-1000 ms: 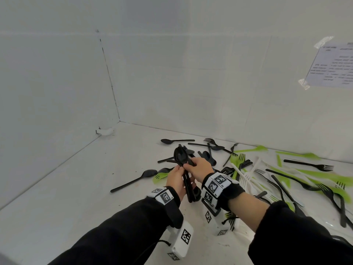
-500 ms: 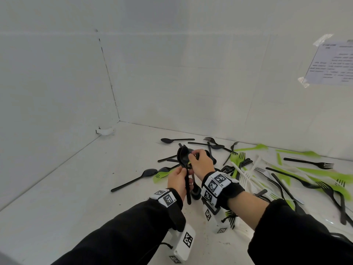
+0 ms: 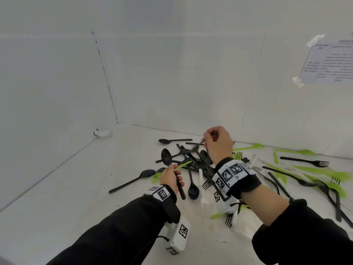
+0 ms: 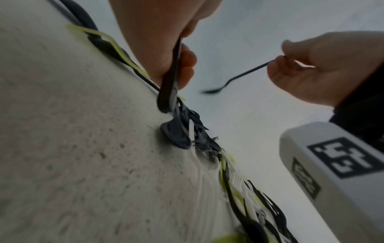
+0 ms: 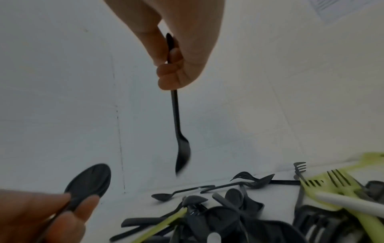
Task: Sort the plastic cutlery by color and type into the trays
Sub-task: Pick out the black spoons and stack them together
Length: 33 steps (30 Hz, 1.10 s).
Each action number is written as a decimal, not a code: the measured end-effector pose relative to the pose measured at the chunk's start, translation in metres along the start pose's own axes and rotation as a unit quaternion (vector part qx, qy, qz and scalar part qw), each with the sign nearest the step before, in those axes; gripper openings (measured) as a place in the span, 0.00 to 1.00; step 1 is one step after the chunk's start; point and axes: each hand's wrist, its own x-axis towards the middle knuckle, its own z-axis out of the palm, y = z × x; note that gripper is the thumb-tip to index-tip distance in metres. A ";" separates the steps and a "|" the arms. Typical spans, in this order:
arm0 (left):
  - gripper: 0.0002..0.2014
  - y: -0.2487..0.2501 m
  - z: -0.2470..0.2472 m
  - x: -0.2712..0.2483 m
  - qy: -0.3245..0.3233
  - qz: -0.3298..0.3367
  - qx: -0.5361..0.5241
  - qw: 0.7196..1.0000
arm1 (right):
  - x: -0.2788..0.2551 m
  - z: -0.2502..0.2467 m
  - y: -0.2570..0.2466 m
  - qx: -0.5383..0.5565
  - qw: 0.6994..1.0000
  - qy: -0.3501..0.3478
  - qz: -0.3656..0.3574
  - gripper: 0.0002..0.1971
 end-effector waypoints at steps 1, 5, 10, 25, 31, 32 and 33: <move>0.14 0.002 0.000 0.000 0.000 -0.008 -0.005 1.000 | -0.002 -0.003 -0.002 0.024 1.000 0.014 0.015 0.10; 0.15 0.009 0.005 0.000 -0.014 -0.012 -0.016 1.000 | -0.030 -0.004 0.003 0.167 0.973 -0.050 0.150 0.10; 0.12 0.011 0.008 -0.001 -0.011 0.026 -0.006 1.000 | -0.066 0.009 0.026 0.122 0.938 -0.159 0.283 0.05; 0.11 0.006 -0.007 -0.007 -0.087 -0.006 0.006 0.996 | -0.062 0.015 0.023 -0.140 0.910 -0.381 0.083 0.11; 0.13 0.005 -0.008 -0.005 -0.062 -0.014 0.016 0.998 | -0.057 0.019 0.024 -0.186 0.883 -0.419 0.102 0.09; 0.13 0.006 -0.008 -0.006 -0.059 -0.021 0.002 0.998 | -0.055 0.020 0.026 -0.182 0.882 -0.421 0.108 0.08; 0.13 0.006 -0.008 -0.007 -0.059 -0.031 -0.017 0.998 | -0.055 0.021 0.027 -0.177 0.882 -0.422 0.110 0.08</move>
